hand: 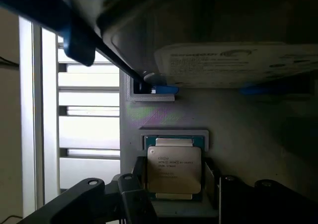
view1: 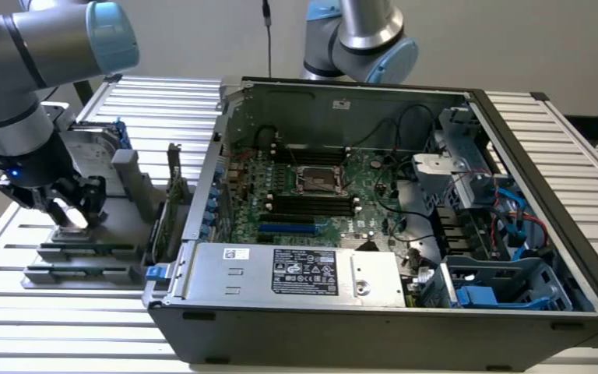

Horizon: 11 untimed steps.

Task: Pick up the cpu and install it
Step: 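Pick up the cpu and move it towards the insertion slot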

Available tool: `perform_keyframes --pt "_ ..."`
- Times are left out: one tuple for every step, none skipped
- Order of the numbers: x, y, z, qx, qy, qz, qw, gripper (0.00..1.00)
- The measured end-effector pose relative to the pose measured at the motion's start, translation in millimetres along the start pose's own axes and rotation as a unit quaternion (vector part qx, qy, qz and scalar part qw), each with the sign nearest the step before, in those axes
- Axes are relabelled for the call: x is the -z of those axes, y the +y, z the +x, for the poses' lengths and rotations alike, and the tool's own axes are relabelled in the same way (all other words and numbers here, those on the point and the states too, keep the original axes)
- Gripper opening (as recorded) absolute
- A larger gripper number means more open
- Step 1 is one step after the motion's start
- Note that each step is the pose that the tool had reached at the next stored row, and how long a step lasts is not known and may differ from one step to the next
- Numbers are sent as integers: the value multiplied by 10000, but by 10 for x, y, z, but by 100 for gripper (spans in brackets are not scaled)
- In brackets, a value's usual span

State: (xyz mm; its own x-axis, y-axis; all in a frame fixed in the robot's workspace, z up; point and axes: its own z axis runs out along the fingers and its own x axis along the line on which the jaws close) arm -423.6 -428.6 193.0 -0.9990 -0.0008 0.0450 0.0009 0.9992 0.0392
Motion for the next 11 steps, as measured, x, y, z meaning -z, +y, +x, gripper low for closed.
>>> perform_keyframes --pt "34 1 2 0 1 -8 10000 55" --pt "71 3 4 0 1 -10 10000 55" --pt "111 4 5 0 1 -12 10000 55" --pt "154 6 7 0 2 -12 10000 55" --pt "198 8 9 0 2 -12 10000 55" --pt "243 10 11 0 2 -12 10000 55" --pt "289 11 13 0 3 -12 10000 55" --pt "337 13 16 0 3 -12 10000 55" --pt "383 15 18 0 3 -12 10000 55" --pt "428 17 20 0 3 -12 10000 55" --pt "472 18 22 0 3 -12 10000 55"
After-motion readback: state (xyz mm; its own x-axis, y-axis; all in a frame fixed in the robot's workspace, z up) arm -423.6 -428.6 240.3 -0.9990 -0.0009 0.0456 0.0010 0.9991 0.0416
